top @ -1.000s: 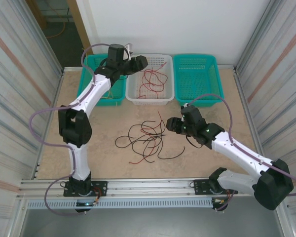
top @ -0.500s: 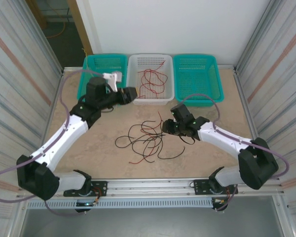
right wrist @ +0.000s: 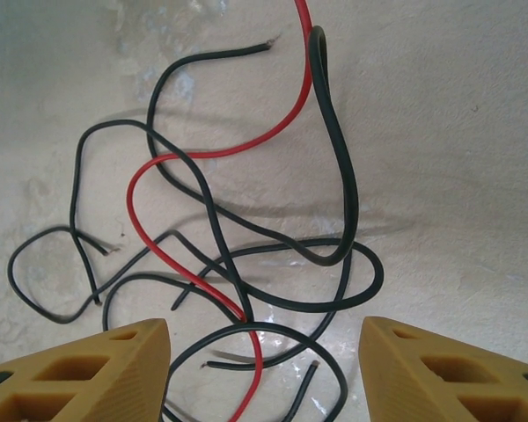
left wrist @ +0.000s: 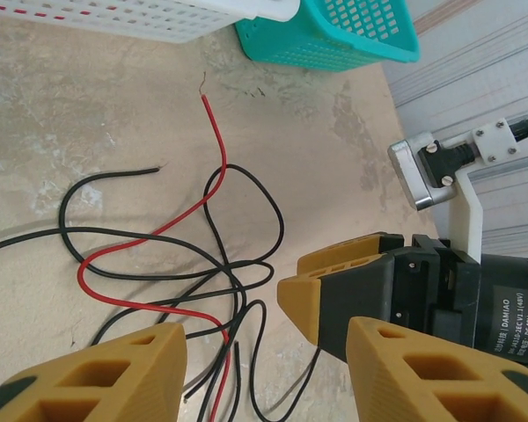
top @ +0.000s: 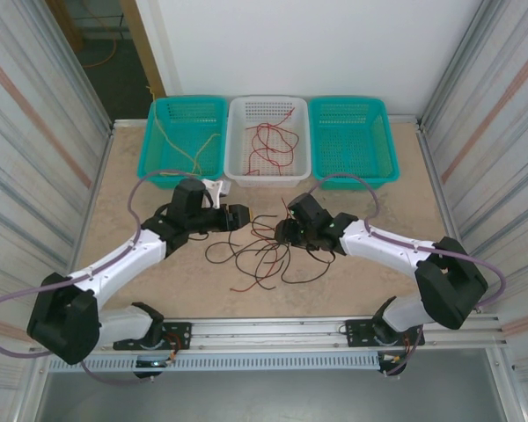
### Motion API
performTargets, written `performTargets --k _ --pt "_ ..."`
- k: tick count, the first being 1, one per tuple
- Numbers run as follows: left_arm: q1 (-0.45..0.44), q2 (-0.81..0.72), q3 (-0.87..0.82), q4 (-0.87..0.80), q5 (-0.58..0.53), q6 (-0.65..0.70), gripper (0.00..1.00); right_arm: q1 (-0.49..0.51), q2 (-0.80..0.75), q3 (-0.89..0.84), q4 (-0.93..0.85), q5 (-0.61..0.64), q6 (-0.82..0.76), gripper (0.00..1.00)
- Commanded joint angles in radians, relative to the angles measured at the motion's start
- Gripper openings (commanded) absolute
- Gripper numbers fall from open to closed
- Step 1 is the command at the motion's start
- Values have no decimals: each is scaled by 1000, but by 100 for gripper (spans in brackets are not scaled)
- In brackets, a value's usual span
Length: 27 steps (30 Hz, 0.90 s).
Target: Untangle the cables
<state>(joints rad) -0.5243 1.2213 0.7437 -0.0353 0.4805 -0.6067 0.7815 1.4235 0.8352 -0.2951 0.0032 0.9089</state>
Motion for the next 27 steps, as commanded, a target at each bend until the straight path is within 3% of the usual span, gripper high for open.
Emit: performTargets --k 1,3,8,15,19,23,27 --pt "-6 8 -1 40 33 -20 52 4 1 -28 -26 -6 -21 51" --pt "-6 16 -2 41 27 -27 51 -4 10 -28 -36 -32 -35 41" --pt "-12 50 7 49 43 -35 48 -10 72 -17 -33 -108 -80 39" --pt "-29 56 22 31 34 -18 48 -11 134 -27 -3 -113 -104 41" --pt "-37 64 20 19 29 -11 47 -19 160 -21 11 -105 -121 38" --pt "-44 70 23 16 26 -8 47 -37 185 -17 24 -110 -134 29" --pt "-55 65 32 -3 16 7 47 -35 155 -14 9 -100 -160 14"
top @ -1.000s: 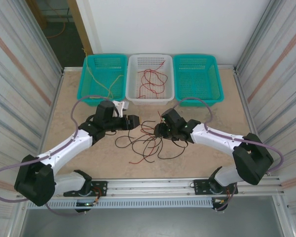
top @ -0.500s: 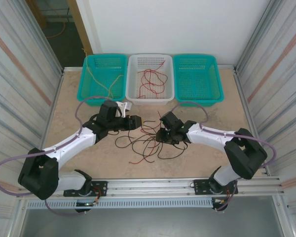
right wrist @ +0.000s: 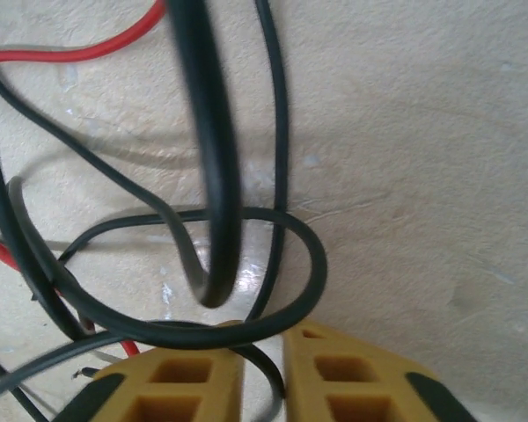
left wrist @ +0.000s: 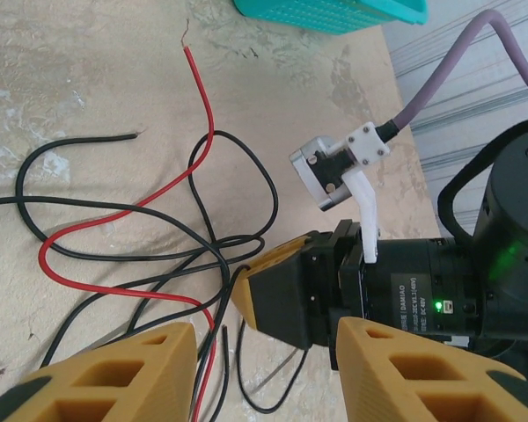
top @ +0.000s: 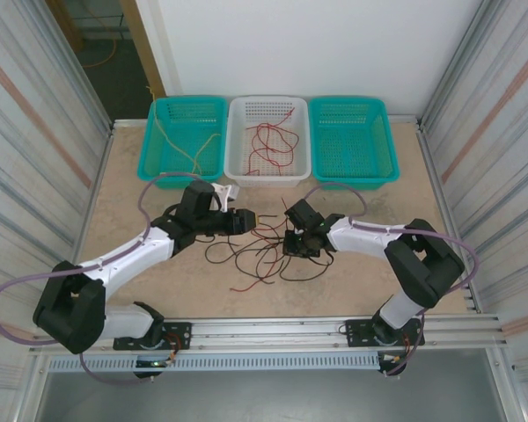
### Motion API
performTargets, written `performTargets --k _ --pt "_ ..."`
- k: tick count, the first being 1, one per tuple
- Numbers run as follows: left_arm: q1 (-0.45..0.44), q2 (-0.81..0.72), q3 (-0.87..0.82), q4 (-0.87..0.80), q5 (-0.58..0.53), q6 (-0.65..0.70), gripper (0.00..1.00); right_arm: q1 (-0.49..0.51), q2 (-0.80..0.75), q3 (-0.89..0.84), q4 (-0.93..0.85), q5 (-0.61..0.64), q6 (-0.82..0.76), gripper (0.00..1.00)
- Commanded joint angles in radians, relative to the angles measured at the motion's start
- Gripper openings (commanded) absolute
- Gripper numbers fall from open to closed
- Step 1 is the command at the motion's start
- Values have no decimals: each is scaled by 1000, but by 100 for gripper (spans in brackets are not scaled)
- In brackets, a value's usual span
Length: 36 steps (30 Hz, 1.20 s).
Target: Untangle the cables
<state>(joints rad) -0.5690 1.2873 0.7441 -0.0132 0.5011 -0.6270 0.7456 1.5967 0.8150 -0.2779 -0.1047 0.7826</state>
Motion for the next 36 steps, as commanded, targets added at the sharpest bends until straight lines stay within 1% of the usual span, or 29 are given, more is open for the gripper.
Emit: performTargets --k 1,4,9,13,18,26,31,36 --pt "-13 -4 34 -30 -5 32 47 6 -41 6 -14 16 -44 12" --pt "-18 -9 34 -30 -5 37 47 8 -116 1 -26 22 -71 6" --pt "-43 -12 63 -25 7 46 48 8 -262 24 -58 34 -102 1" --pt "-72 -22 90 -32 3 66 50 5 -362 68 -92 62 -131 0" --pt "-82 -46 98 -45 -8 74 50 -18 -452 111 -100 55 -147 0" --pt "-82 -74 87 -55 -18 74 50 -55 -518 222 -137 79 -189 0" --pt "-84 -82 88 -55 -23 74 51 -87 -508 323 -182 69 -217 0" --pt "-92 -80 85 -61 -41 82 52 -110 -502 430 -209 92 -260 0"
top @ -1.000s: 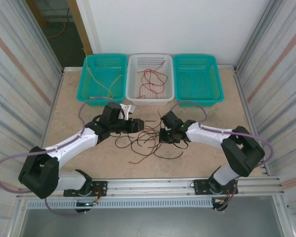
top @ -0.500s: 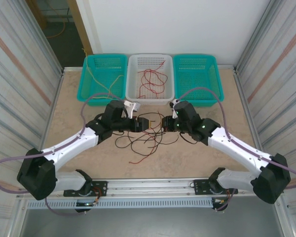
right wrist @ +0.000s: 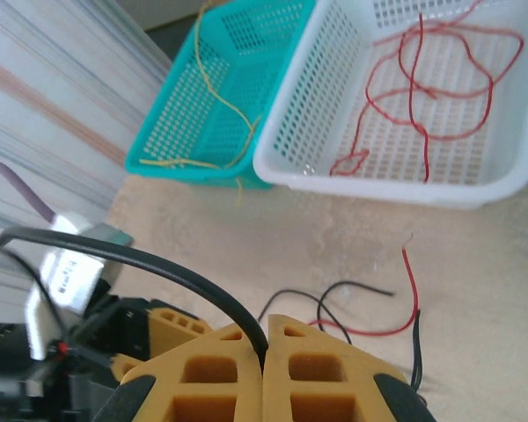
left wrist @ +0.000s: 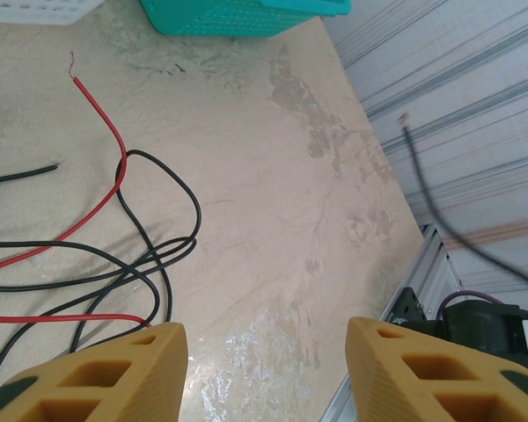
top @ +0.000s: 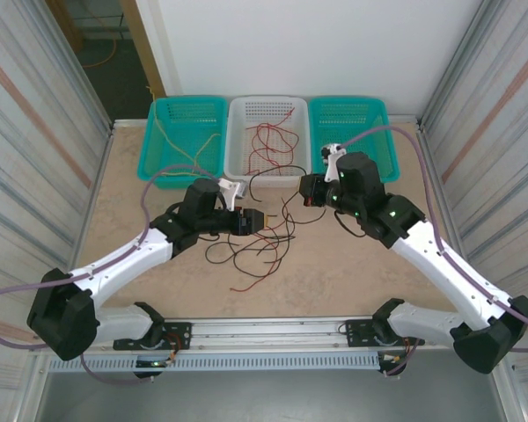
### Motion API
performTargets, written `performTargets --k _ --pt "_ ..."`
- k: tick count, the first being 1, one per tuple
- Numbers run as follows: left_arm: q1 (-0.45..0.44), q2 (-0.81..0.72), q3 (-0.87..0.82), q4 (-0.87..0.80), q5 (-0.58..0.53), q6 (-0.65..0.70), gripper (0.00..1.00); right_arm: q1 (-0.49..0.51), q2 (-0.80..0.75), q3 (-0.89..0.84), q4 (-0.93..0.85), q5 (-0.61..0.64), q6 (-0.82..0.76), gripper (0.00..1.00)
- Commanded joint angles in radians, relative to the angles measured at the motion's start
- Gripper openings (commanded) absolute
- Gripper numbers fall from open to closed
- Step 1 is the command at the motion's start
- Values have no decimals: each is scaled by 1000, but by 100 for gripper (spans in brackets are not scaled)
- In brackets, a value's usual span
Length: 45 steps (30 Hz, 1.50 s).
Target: Untangle the cables
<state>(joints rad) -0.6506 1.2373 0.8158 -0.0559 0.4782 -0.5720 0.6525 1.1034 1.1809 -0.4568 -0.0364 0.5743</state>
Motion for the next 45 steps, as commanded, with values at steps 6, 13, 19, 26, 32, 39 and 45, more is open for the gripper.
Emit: performTargets --k 6,13,19,26,32,39,45 --pt "-22 -19 25 -24 -35 33 53 -98 62 219 -63 15 -91 0" --pt "-44 -14 41 -79 -85 61 52 -255 234 406 -105 12 -111 0" --pt "-55 -28 29 -75 -101 55 52 -402 384 485 -76 -56 -108 0" --pt "-61 -41 21 -80 -111 47 51 -533 584 602 -66 -109 -69 0" --pt "-61 -45 20 -97 -134 53 52 -602 749 686 -98 -122 -30 23" --pt "-61 -59 20 -119 -187 73 53 -603 752 704 -115 -137 -33 45" --pt "-57 -52 30 -133 -251 95 53 -510 568 449 -57 -135 -57 59"
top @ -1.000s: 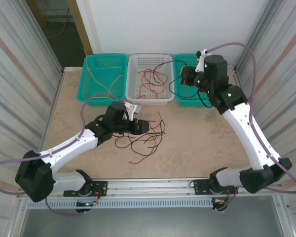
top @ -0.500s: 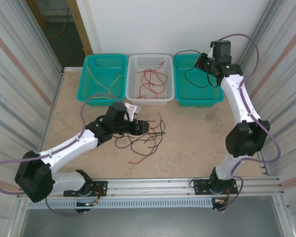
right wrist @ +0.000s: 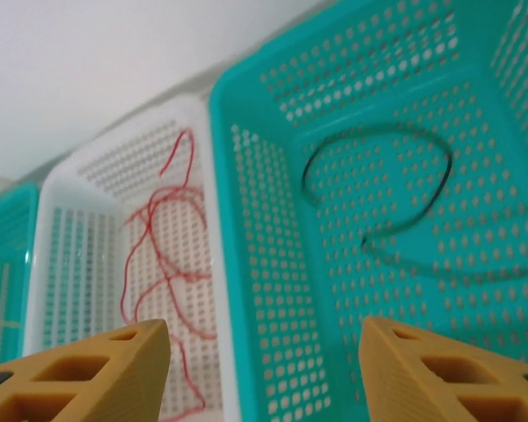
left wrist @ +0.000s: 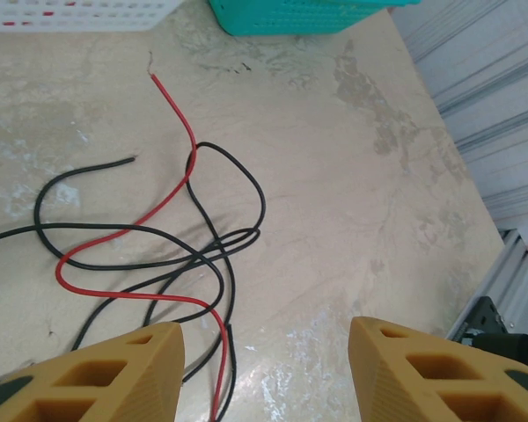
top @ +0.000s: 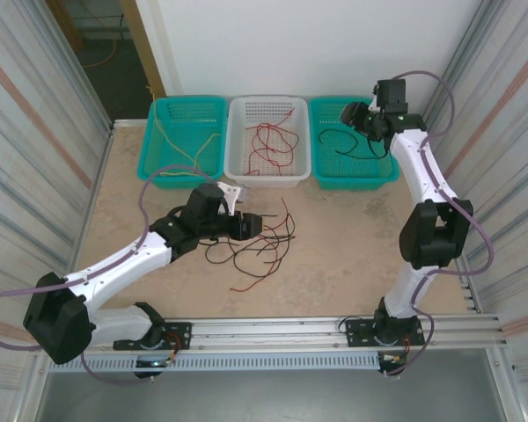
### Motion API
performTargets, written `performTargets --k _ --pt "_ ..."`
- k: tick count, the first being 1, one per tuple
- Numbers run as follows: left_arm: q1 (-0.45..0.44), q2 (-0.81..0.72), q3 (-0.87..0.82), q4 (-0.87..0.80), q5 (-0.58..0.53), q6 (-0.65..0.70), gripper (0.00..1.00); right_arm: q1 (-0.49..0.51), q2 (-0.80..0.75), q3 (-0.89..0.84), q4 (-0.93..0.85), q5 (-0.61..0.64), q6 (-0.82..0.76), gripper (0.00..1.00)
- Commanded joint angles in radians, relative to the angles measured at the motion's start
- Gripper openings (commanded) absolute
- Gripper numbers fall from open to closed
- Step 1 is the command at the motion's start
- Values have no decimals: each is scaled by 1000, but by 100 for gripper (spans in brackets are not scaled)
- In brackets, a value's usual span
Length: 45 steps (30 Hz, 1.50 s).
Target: Untangle the cables
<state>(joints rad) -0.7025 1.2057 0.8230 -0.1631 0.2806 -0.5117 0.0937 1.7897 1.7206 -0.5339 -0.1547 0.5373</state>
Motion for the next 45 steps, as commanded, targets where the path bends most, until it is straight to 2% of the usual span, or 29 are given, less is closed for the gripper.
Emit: performTargets --k 1,5,9,13,15,17,24,29,34,37,39,45 --pt "-4 -18 22 -28 -59 37 54 71 -156 -152 42 -16 -19 59" --pt "7 -21 16 -24 -72 35 54 203 -300 -409 113 6 -26 59" --pt "8 -30 6 -32 -110 41 56 353 -382 -617 161 54 21 59" --pt "18 -31 5 -43 -124 46 59 446 -409 -743 196 101 86 59" --pt "39 -15 17 -56 -75 46 59 464 -409 -787 221 94 116 60" --pt "60 -5 18 -53 -36 36 58 478 -391 -804 229 92 128 60" --pt "70 14 -4 -2 -28 25 58 512 -336 -800 208 121 148 60" --pt "73 25 -4 1 -18 32 58 513 -311 -759 179 129 158 63" --pt "87 45 8 -32 7 48 57 521 -268 -716 150 138 177 63" --pt "92 34 26 -61 11 54 56 531 -244 -725 178 136 169 59" --pt "92 17 27 -64 6 45 56 530 -210 -721 187 129 163 50" --pt "93 -21 22 -69 -1 -2 56 532 -182 -731 192 126 151 32"
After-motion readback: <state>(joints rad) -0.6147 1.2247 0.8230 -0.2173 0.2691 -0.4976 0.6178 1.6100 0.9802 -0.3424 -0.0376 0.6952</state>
